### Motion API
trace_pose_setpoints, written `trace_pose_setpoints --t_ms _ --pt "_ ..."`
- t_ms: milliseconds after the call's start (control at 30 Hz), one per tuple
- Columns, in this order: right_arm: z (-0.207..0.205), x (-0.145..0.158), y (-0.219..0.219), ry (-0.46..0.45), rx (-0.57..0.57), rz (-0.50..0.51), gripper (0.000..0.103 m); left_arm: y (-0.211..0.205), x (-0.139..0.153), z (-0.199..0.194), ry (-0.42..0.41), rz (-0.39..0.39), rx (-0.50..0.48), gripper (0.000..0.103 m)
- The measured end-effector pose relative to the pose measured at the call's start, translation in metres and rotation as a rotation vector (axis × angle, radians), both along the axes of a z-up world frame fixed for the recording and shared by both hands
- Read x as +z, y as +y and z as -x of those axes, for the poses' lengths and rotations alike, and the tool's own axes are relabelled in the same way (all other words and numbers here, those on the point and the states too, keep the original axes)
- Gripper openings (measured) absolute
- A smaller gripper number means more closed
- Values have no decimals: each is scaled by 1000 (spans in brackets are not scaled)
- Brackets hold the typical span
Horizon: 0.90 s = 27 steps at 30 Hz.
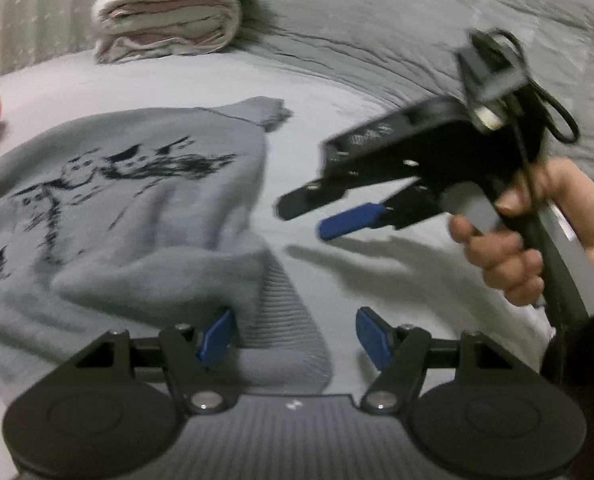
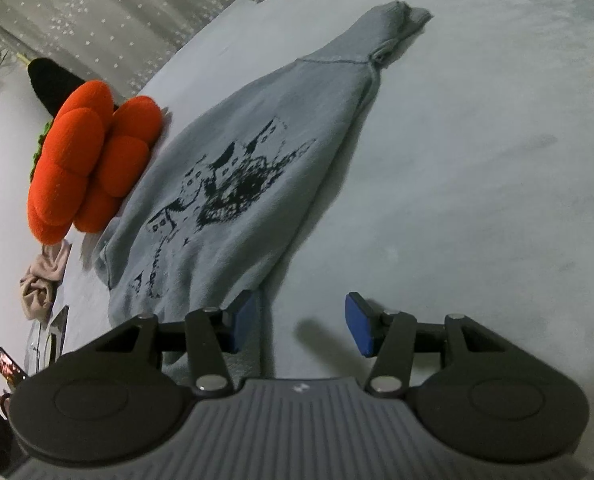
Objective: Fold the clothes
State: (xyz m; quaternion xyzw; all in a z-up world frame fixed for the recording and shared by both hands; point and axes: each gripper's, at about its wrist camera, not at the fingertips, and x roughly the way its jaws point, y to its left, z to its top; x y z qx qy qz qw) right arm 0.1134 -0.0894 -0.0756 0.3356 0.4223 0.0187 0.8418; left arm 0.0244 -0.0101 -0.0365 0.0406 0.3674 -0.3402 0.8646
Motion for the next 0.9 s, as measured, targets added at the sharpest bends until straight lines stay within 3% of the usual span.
trace_pose_setpoints --t_ms 167,233,300,333,400,767,900 --pt "-1 1 1 -1 -4 -14 54 -14 -8 4 -35 -52 26 69" --pt "-2 0 3 1 -2 -14 54 -20 -13 3 -40 -68 53 64" --pt "-2 0 4 4 1 -14 54 -22 -18 0 -31 -80 89 38" --pt "-2 0 5 5 2 -14 54 -19 -16 -2 -25 -65 105 31" --pt "-3 -1 7 7 3 -15 54 -13 -13 -7 -10 -29 136 8" --pt "-7 1 10 -7 -3 -51 54 79 50 -5 53 484 280 7" --pt "-9 1 13 -11 -3 -67 54 98 49 -13 115 600 324 7"
